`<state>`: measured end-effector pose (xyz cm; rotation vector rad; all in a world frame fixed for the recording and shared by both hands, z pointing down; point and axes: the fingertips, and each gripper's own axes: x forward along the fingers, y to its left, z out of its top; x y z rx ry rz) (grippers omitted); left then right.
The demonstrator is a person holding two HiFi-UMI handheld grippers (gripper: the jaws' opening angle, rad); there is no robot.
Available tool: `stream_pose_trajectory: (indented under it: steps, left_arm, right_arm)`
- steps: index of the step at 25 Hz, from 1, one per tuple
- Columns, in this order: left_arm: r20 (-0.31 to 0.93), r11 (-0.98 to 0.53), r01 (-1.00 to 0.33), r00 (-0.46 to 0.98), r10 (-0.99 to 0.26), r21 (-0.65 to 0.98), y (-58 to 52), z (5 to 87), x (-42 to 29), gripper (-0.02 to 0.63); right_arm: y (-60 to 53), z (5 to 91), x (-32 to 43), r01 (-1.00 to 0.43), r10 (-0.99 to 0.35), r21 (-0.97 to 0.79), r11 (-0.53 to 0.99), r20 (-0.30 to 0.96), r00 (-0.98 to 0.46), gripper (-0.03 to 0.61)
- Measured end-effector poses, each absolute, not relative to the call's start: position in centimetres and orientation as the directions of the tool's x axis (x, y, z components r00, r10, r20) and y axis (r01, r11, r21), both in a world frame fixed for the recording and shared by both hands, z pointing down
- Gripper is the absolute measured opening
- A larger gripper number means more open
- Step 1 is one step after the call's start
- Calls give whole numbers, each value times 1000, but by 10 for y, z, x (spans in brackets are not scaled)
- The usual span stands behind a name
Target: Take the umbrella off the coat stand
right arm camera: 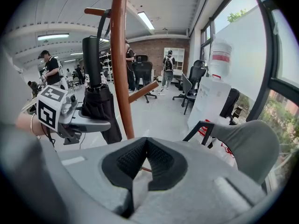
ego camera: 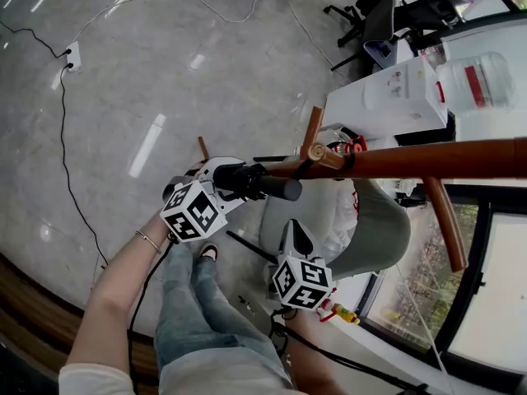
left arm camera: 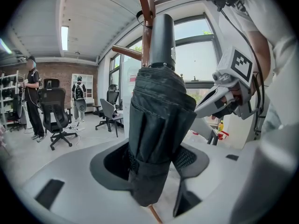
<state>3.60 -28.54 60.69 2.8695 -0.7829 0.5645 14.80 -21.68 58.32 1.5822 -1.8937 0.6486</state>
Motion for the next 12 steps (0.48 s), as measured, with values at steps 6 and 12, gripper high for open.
stream_pose_trajectory:
  steps: [6,12]
  left_arm:
    - [373,-848,-531,787,-491,4,-280,590,33,249]
    - [370,-827,-562,767,-524,-7,-273,571,26,249]
  right_arm:
    - [-217,572,151,-984,-714,-5,177,687,-132,5]
    - [-215,563,155,-985,-725,-18,174,674,-140,5]
